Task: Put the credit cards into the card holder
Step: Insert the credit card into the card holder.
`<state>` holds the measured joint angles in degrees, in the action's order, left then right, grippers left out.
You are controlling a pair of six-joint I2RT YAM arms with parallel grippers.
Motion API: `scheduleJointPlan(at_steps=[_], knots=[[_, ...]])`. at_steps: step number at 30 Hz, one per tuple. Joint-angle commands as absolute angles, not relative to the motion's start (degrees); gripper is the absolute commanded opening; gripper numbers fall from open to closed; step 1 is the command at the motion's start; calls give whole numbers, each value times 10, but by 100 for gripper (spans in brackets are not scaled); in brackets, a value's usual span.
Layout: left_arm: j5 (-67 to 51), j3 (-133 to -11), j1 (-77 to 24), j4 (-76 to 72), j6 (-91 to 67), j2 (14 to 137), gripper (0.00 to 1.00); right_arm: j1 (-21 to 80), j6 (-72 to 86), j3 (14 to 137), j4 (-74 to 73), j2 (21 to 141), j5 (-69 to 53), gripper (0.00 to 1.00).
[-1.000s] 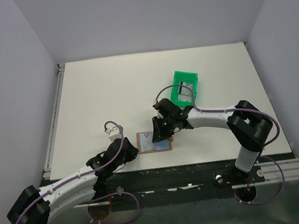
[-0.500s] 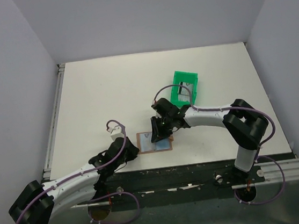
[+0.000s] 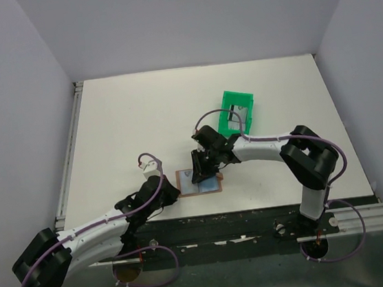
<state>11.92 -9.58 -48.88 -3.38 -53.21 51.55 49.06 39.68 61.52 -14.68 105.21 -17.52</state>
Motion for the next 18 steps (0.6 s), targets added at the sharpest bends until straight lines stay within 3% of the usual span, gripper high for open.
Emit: scheduleJointPlan(at_steps=[1, 18], knots=[[98, -83, -493, -45, -531, 526, 9, 497, 398, 630, -155, 1063, -193, 33], [98, -81, -499, -48, -537, 527, 6, 506, 410, 628, -100, 1070, -255, 33]])
